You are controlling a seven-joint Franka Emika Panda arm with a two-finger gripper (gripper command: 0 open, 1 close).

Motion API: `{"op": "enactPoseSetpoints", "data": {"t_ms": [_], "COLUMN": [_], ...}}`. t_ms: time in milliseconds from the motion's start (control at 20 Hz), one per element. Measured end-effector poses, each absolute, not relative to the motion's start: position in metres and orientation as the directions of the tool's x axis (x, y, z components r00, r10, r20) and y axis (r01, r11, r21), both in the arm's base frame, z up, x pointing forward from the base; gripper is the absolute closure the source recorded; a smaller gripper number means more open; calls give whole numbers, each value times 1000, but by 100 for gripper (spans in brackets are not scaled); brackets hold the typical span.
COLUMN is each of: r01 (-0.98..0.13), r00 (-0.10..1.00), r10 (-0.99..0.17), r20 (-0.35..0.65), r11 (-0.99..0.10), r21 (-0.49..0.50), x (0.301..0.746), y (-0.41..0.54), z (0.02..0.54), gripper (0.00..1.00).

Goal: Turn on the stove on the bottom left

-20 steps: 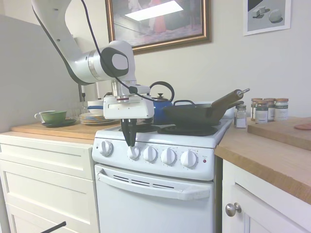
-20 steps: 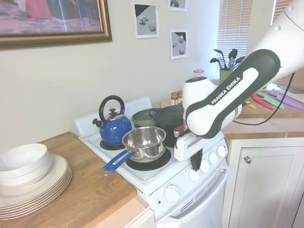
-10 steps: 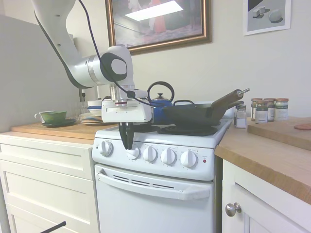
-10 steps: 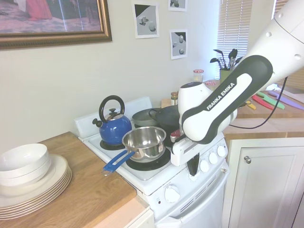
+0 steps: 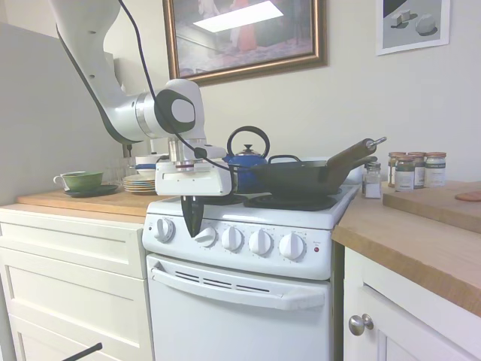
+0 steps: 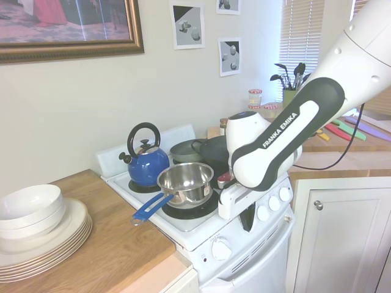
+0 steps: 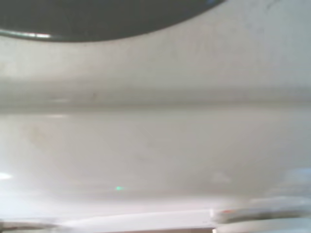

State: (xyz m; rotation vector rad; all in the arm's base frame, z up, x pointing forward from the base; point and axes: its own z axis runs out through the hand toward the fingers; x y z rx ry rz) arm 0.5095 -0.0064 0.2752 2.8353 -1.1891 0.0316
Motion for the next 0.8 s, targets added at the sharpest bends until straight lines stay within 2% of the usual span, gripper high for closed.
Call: {"op": "enactPoseSetpoints", "data": {"t_ms": [800], "r01": [-707], "r00": [706], "r10": [-704], "r20": [78], "r11": [-697], "r21": [117], "x": [508], "y": [-1], "z": [255], "gripper": [100]}}
